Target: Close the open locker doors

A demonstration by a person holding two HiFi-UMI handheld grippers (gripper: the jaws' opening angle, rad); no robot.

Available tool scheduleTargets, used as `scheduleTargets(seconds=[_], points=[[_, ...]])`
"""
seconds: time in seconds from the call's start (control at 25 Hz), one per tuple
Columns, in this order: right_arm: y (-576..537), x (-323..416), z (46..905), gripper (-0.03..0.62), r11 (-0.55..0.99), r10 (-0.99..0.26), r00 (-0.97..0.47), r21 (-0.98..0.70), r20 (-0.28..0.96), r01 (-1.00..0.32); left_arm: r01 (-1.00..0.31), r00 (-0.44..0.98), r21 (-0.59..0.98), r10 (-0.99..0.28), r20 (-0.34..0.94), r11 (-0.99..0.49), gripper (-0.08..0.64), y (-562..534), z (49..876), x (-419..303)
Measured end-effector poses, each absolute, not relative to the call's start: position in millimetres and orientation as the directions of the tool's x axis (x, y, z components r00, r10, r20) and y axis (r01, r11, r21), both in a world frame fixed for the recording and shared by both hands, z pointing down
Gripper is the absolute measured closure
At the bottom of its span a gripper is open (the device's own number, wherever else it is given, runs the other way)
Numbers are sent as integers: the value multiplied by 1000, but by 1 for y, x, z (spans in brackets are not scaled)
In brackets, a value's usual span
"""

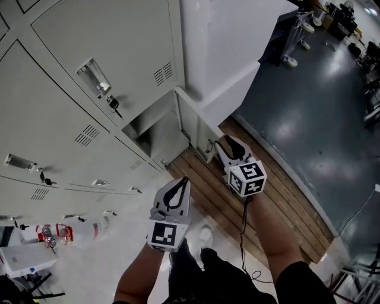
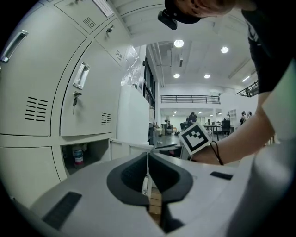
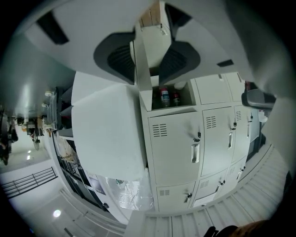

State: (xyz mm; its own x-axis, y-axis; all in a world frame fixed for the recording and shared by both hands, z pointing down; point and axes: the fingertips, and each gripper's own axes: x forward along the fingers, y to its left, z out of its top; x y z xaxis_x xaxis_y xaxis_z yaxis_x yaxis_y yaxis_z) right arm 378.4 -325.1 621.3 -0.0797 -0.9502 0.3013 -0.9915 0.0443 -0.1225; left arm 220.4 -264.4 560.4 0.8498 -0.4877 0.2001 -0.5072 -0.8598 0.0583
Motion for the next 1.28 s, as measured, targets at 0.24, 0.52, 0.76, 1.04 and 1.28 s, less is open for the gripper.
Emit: scheduleTargets(seconds=[0.24, 0.52, 0.76, 1.04, 1.28], points=[[-336, 376, 632, 456, 47, -944, -78, -104, 319, -993, -521, 840, 69, -497, 217, -851, 554, -275, 571, 213], [-335, 362, 635, 502, 81, -940, -100, -72, 326, -994, -534, 832, 81, -507, 223, -841, 554, -278, 578, 209], [-335, 338, 635, 503, 130, -933, -143, -61, 330, -990, -550, 823, 87, -522, 222, -830, 554, -277, 578, 204], [-340, 306, 634, 497, 168, -928, -186, -82, 324, -982, -580, 804, 88, -552, 220, -809, 554, -280, 578, 189], [-350, 274, 634, 485, 211, -919, -235, -107, 318, -972, -609, 784, 93, -579, 225, -788, 554, -286, 579, 173]])
